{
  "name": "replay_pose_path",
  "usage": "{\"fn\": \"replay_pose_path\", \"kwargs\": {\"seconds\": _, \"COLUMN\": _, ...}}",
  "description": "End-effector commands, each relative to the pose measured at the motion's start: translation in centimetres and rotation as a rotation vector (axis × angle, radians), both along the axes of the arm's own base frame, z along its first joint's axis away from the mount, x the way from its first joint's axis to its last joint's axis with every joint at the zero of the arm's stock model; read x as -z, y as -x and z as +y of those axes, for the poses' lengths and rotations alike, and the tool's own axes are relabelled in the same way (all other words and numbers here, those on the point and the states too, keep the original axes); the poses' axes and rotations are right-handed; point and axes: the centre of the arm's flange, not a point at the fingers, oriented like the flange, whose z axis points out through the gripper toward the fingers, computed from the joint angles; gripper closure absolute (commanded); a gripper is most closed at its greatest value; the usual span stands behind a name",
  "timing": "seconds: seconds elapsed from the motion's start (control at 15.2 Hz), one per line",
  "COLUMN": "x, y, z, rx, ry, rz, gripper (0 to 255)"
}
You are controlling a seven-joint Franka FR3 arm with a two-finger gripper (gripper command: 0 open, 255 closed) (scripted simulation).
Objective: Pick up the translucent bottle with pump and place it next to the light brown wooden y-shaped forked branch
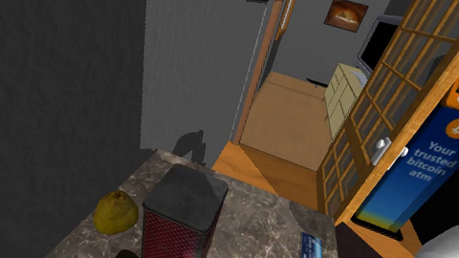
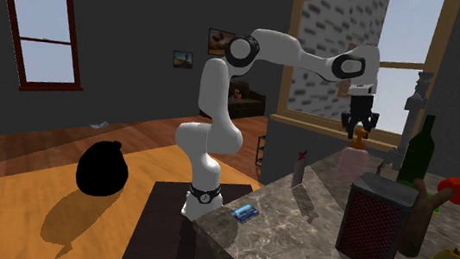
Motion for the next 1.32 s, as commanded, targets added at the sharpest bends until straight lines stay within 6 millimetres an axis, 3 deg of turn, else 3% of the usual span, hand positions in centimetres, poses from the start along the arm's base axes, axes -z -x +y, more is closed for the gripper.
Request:
{"fn": "replay_pose_path", "kwargs": {"seconds": 0.0, "x": 1.0, "y": 0.0, "z": -0.1, "rx": 0.0, "ry": 0.0, "rz": 0.0, "gripper": 255}}
{"fn": "replay_pose_path", "kwargs": {"seconds": 0.2, "x": 2.4, "y": 0.0, "z": -0.1, "rx": 0.0, "ry": 0.0, "rz": 0.0, "gripper": 255}}
{"fn": "replay_pose_path", "kwargs": {"seconds": 0.66, "x": 2.4, "y": 0.0, "z": -0.1, "rx": 0.0, "ry": 0.0, "rz": 0.0, "gripper": 255}}
{"fn": "replay_pose_path", "kwargs": {"seconds": 0.73, "x": 2.4, "y": 0.0, "z": -0.1, "rx": 0.0, "ry": 0.0, "rz": 0.0, "gripper": 0}}
{"fn": "replay_pose_path", "kwargs": {"seconds": 1.06, "x": 2.4, "y": 0.0, "z": -0.1, "rx": 0.0, "ry": 0.0, "rz": 0.0, "gripper": 0}}
{"fn": "replay_pose_path", "kwargs": {"seconds": 1.25, "x": -1.6, "y": 0.4, "z": -0.4, "rx": 0.0, "ry": 0.0, "rz": 0.0, "gripper": 0}}
